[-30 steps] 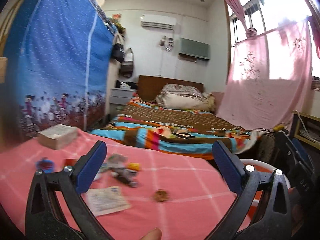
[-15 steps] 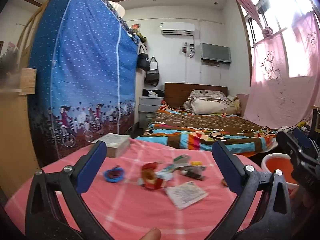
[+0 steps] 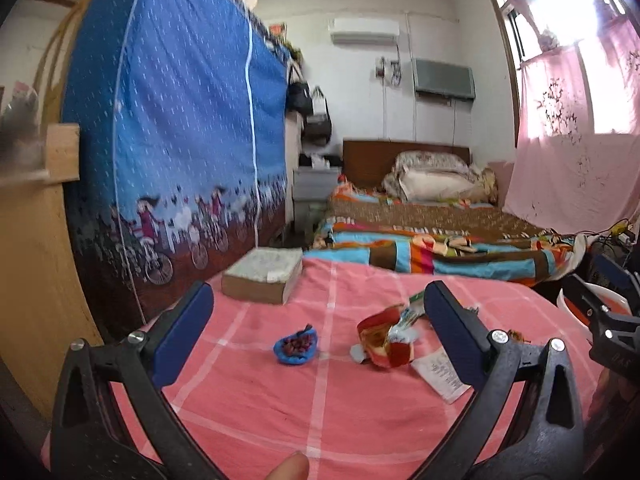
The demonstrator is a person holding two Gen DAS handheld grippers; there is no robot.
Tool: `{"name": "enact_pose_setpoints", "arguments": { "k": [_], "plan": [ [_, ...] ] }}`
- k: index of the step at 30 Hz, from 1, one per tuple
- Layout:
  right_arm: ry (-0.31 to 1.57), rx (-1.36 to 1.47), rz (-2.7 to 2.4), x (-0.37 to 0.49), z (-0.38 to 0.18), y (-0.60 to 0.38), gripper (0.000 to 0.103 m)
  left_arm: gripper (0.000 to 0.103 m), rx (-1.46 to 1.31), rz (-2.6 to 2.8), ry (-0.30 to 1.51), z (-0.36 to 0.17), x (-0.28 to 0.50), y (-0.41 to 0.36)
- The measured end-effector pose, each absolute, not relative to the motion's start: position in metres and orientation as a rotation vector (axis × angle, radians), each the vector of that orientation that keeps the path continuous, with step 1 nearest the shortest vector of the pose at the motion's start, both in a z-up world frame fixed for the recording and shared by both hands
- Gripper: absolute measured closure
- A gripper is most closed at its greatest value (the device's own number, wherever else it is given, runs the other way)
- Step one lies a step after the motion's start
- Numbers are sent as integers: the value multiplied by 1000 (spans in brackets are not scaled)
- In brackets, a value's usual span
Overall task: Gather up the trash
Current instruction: 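Grasp the blue lid with the left tool while the right tool grasps the walnut shell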
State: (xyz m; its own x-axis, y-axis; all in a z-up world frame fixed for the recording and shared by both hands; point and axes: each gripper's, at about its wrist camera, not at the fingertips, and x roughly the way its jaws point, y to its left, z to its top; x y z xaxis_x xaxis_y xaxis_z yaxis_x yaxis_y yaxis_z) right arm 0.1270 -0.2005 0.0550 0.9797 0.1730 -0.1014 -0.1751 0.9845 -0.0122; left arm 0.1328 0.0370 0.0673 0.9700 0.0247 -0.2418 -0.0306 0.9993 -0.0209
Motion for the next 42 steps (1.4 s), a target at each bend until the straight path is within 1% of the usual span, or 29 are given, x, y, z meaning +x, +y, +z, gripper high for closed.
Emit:
{"name": "enact_pose_setpoints", "arguments": {
  "k": [5,7,10,11,14,16,17,18,19,20,22,23,24,29,31,33,35,39,42],
  "plan": [
    [267,-11,190,153,45,-197,1,0,-81,14,398,58,161,47],
    [320,-14,202,159,40,-196,5,0,-108,17,468,51,172,51],
    [387,-11,224,168,34,-195,14,0,-137,18,557,42,185,55],
    [416,-4,234,172,31,-196,17,1,-143,15,583,39,189,55],
    [487,12,255,180,24,-196,24,5,-154,11,668,29,202,56],
    [532,19,274,185,19,-196,29,11,-147,10,713,25,211,57],
    [548,21,280,187,18,-195,33,14,-142,12,732,23,214,56],
    [566,24,287,189,15,-195,40,18,-140,11,744,22,216,56],
    [583,27,295,191,13,-195,44,22,-140,12,756,20,219,56],
    [594,28,300,192,11,-194,49,23,-140,14,767,19,223,56],
    [610,28,313,193,9,-193,55,30,-142,10,787,17,228,57],
    [615,26,319,193,8,-192,60,32,-144,10,797,15,229,57],
    [618,23,321,193,8,-192,63,36,-144,14,807,14,231,58],
    [624,14,330,192,7,-189,68,52,-152,23,807,16,233,61],
    [625,15,334,193,7,-189,71,62,-153,25,806,16,234,62],
    [625,15,336,192,7,-189,76,69,-152,19,803,17,234,62],
    [624,16,340,192,7,-189,78,69,-144,8,798,18,233,60],
    [618,14,350,191,8,-188,79,70,-114,-8,781,21,231,54],
    [594,18,366,187,10,-189,79,70,-101,-9,732,28,221,50]
  ]
}}
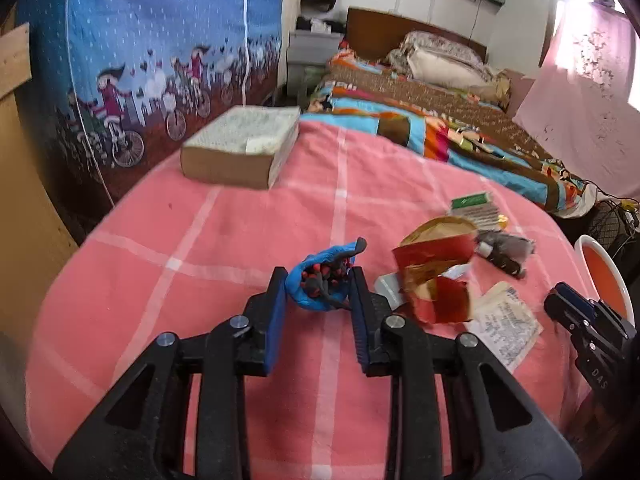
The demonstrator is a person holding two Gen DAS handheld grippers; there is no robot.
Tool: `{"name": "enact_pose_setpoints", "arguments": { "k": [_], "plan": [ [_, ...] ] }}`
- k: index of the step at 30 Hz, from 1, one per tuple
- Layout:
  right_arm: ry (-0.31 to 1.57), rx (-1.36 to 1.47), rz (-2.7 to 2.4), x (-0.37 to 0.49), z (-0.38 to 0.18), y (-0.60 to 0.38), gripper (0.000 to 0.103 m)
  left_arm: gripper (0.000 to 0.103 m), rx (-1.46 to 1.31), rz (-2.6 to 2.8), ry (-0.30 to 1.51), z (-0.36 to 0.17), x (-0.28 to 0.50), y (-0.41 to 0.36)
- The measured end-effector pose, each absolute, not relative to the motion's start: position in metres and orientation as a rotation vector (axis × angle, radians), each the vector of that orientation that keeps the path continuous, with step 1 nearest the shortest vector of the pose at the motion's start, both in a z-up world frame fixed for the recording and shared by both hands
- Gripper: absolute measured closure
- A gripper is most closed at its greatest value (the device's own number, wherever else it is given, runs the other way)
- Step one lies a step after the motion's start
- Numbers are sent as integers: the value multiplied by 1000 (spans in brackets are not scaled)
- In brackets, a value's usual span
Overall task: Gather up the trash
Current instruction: 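Grasp the blue lid with the left tool while the right tool grasps the walnut shell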
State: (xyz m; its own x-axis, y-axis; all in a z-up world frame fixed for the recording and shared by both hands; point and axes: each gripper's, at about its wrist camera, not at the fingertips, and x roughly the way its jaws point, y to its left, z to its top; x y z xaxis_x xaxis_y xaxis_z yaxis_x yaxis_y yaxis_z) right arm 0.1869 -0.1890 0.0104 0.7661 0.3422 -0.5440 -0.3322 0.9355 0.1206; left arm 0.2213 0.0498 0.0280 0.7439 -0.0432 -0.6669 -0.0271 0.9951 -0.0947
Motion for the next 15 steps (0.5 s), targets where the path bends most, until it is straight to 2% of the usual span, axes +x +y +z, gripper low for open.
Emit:
{"name": "enact_pose_setpoints", "arguments": {
  "k": [7,15],
  "plan": [
    [461,16,390,166,25,-191,79,70,-125,-51,560,49,188,35],
    [214,55,373,132,53,-216,79,70,-101,-153,354,74,160,-15]
  ]
}}
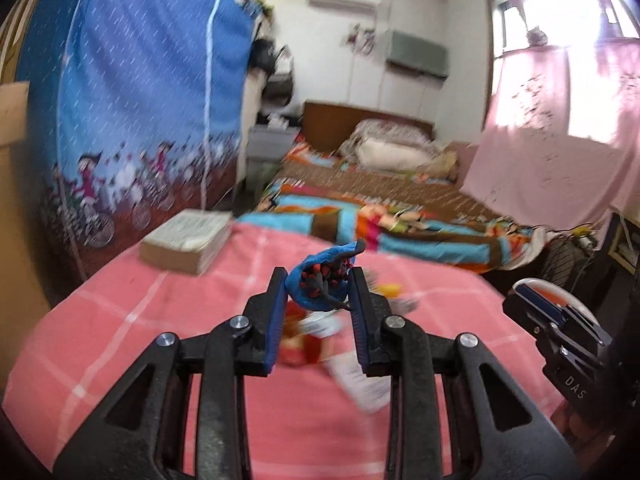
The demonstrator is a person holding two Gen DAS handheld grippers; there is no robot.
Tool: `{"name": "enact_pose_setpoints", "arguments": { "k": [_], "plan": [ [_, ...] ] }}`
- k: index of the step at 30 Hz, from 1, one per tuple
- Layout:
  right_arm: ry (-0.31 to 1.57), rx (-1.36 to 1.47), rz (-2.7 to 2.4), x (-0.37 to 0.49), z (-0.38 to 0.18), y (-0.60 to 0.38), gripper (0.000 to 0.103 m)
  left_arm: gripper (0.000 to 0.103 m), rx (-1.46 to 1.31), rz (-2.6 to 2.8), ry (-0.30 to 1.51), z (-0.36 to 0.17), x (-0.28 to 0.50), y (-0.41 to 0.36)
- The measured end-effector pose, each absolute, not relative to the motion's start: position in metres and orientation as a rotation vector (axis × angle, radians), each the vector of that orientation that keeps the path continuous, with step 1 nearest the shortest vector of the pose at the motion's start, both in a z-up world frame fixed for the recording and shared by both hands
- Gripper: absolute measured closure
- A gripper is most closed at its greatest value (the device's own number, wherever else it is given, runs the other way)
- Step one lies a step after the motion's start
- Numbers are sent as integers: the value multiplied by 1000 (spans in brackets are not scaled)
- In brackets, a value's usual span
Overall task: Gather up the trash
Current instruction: 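Grasp the blue lid with the left tool while the right tool grasps the walnut shell, then carry the lid and shell to the bucket and open both tools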
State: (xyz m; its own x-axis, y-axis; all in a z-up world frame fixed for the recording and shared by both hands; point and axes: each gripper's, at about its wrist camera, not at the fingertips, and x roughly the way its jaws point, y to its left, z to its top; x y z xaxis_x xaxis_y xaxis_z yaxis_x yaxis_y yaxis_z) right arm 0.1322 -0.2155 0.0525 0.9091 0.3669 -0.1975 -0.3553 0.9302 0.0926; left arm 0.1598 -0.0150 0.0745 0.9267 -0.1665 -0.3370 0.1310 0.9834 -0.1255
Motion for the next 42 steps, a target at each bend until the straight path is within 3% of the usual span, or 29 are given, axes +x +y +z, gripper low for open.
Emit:
{"name": "enact_pose_setpoints", "arguments": {
  "k": [12,21,31,42],
  "plan": [
    [-93,55,200,86,88,-274,79,70,-4,-340,125,106,136,-99],
    [-106,87,27,80,90,-332,79,69,45,-487,99,113,136,-165],
    [48,156,-130,87,71,-391,79,69,44,-662,234,96,154,-231],
    [208,244,-212,99,48,-430,79,69,19,-738,511,65,193,-292]
  ]
}}
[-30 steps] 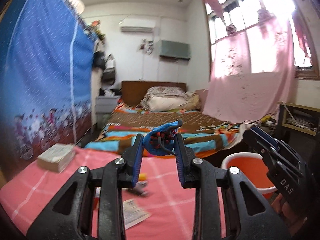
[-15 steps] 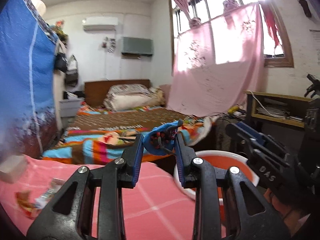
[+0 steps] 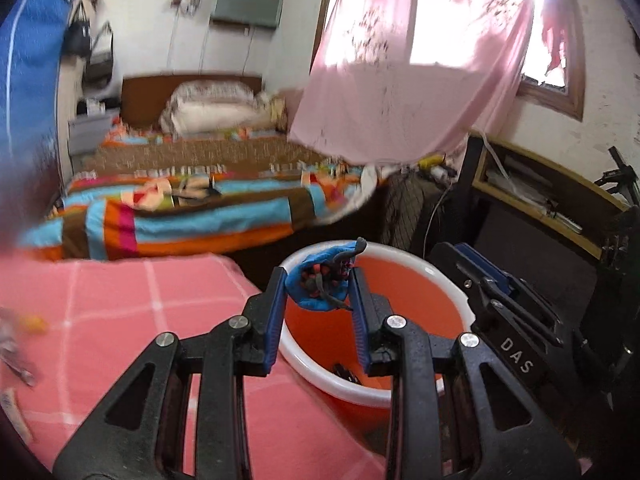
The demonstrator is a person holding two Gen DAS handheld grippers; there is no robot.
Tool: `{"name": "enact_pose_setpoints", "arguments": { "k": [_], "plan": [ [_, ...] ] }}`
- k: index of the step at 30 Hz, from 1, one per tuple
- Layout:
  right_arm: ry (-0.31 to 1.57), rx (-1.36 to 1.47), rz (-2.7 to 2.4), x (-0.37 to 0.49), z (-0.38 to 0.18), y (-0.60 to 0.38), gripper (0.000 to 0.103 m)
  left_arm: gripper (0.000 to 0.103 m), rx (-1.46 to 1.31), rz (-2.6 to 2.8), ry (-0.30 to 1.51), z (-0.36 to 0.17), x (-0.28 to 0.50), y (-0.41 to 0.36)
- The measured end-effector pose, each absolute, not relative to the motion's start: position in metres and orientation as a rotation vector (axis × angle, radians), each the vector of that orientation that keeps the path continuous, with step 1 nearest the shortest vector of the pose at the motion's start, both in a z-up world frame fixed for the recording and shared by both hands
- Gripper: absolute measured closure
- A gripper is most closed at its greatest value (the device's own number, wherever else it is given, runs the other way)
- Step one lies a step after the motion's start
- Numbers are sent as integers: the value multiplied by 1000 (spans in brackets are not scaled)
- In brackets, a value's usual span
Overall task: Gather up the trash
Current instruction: 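Carry the lid and shell to the bucket and open both tools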
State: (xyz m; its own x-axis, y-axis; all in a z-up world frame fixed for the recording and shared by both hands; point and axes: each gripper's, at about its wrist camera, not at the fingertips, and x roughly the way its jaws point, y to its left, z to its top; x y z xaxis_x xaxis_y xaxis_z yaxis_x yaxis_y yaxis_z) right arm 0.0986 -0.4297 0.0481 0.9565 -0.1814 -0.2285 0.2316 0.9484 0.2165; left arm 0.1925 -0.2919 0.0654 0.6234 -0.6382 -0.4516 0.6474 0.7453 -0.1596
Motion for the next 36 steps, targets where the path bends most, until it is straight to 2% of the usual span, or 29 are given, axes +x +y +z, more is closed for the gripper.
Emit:
{"name": "enact_pose_setpoints", "arguments": {
  "k": [6,12,16,19,22,27,29,32,35,36],
  "plan": [
    [274,285,-224,106,39,-441,78,69,13,-751,657,45,208,-313],
    [316,312,-240,110,32,-449,78,68,2,-768,726,36,215,-322],
    [335,333,-248,111,30,-454,78,59,-11,-768,764,34,218,-325],
    [336,342,-255,111,29,-456,76,56,-18,-762,768,33,218,-324],
    [333,346,-257,110,29,-458,66,55,-32,-751,765,34,219,-321],
    [313,343,-257,109,32,-455,58,51,-62,-704,728,38,219,-306],
    [295,331,-256,108,35,-451,57,47,-75,-676,703,41,219,-297],
    [263,305,-251,106,40,-443,54,35,-96,-631,651,48,216,-281],
    [224,282,-241,104,44,-434,41,24,-108,-577,586,55,211,-262],
    [210,276,-237,104,46,-431,31,21,-111,-558,564,58,208,-254]
  ]
}}
